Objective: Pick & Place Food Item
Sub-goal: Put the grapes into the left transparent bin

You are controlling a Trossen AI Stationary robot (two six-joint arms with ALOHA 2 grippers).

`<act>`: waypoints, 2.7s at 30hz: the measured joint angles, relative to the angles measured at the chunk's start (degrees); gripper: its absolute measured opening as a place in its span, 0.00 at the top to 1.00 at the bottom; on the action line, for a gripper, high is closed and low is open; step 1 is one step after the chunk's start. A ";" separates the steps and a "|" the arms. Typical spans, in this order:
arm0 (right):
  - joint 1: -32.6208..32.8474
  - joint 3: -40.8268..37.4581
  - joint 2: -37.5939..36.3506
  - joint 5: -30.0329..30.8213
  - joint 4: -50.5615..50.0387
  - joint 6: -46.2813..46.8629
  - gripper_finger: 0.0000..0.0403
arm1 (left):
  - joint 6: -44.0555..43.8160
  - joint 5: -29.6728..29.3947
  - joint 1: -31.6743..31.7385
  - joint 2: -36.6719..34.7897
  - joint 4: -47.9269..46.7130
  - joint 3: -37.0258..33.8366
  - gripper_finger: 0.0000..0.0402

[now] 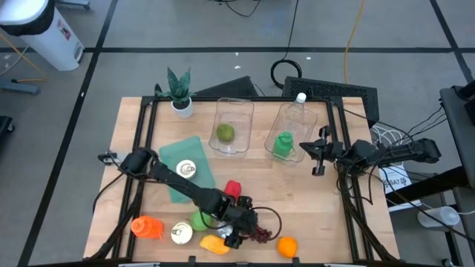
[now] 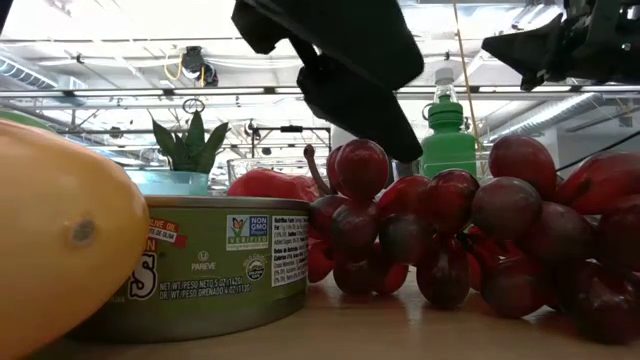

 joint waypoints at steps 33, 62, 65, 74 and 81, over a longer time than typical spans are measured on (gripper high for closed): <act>0.00 0.00 2.77 -0.04 0.22 0.10 1.00 | 2.19 6.34 4.34 5.05 4.45 -0.04 0.73; 0.00 0.00 4.54 -0.34 0.16 0.80 1.00 | 20.40 -2.56 4.58 -25.14 -2.78 -2.16 0.87; 0.00 0.00 4.54 -0.32 0.18 0.90 1.00 | 20.63 -5.77 3.85 -32.44 -2.75 -6.79 0.87; 0.00 0.00 4.54 -0.31 0.21 1.38 1.00 | 17.10 -18.82 1.46 -59.24 16.32 -37.12 0.87; 0.00 0.00 4.54 -0.32 0.20 1.39 1.00 | 12.16 -24.67 0.95 -78.24 35.92 -62.72 0.87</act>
